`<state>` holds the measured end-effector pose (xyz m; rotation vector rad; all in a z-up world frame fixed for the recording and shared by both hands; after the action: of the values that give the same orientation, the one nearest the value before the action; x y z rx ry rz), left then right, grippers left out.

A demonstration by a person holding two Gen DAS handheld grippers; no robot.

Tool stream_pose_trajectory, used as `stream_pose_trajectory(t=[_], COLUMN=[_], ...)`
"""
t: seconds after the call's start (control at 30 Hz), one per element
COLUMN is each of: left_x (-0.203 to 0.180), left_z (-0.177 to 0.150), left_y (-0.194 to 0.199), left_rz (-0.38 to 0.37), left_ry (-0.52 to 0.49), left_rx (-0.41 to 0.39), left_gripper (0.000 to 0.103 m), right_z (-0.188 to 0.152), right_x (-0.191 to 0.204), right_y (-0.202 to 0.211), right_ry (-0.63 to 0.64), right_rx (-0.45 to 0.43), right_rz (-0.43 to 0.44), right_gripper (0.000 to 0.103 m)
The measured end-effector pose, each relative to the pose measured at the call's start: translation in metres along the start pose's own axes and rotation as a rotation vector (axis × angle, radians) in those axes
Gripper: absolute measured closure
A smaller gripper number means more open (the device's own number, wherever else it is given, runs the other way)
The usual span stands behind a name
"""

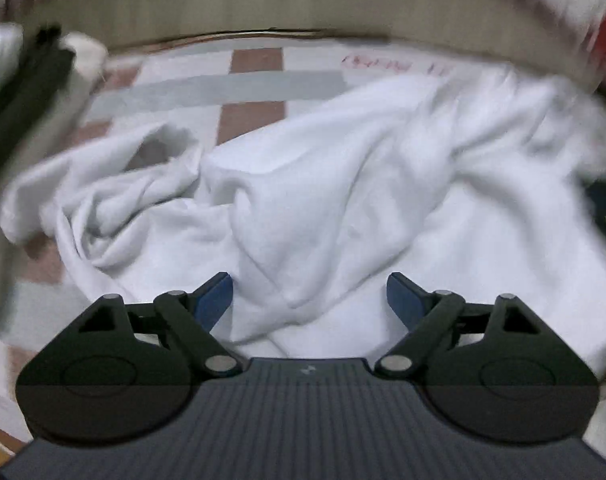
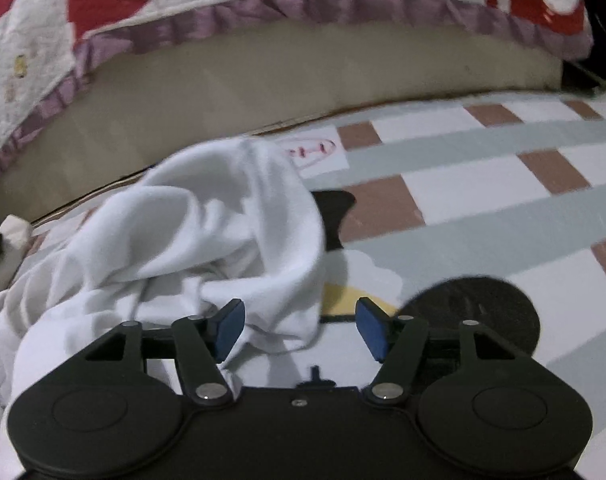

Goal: Fold clothes

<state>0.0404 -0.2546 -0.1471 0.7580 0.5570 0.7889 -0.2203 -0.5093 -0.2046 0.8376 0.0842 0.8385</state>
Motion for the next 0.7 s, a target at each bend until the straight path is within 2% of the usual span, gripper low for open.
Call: stream_pose_trajectory(t=[0.2,0.23,0.27,0.3,0.33,0.4,0.43,0.47,0.5,0.57,0.7], left_x=[-0.030,-0.030,-0.028,-0.026,-0.024,-0.020,-0.018,-0.017,-0.015,-0.011,-0.003], left_z=[-0.010,-0.009,-0.007,-0.006,-0.004,0.000,0.001,0.003,0.005,0.008,0.015], left_y=[-0.032,-0.031,-0.029,-0.027,-0.025,-0.020,-0.018,-0.015,-0.013,-0.008,0.001], left_rz=[0.068,0.075,0.082,0.088,0.094,0.106,0.113,0.119,0.125,0.137,0.162], left_ry=[-0.137,-0.137,-0.130,-0.122,-0.115,-0.100,-0.092,-0.085,-0.077,-0.062,-0.032], left_rx=[0.025,0.010,-0.011,-0.032,-0.053,-0.095,-0.117,-0.138,-0.159,-0.201,-0.286], left_gripper=[0.020,0.031,0.052,0.063,0.078,0.085,0.088,0.088,0.089,0.090,0.091], right_z=[0.000,0.002,0.004,0.006,0.007,0.010,0.011,0.013,0.015,0.019,0.043], right_x=[-0.011,-0.012,-0.013,-0.014,-0.015,-0.012,-0.006,0.001,0.007,0.021,0.033], right_y=[-0.010,-0.015,-0.021,-0.027,-0.033,-0.044,-0.043,-0.041,-0.040,-0.036,0.017], right_ry=[-0.098,-0.107,-0.114,-0.121,-0.129,-0.114,-0.069,-0.016,0.036,0.141,0.268], right_rx=[-0.009,-0.017,-0.026,-0.035,-0.044,-0.090,-0.096,-0.098,-0.100,-0.104,-0.183], right_rz=[0.030,0.032,0.032,0.033,0.033,0.022,0.010,-0.003,-0.016,-0.042,-0.083], right_gripper=[0.036,0.036,0.036,0.036,0.035,0.036,0.049,0.067,0.099,0.098,0.099])
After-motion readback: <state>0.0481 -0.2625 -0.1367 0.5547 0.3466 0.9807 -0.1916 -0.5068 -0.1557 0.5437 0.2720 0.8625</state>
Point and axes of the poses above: each gripper's, at about its wrist camera, not at the fingertips, and y roughly against the way its jaws point, x to its left, z to its top, the point moved 2 cm from there along -y, roughly the way its jaws point, and after that the axes turned 9 degrees about y, right-handed, at the moved point
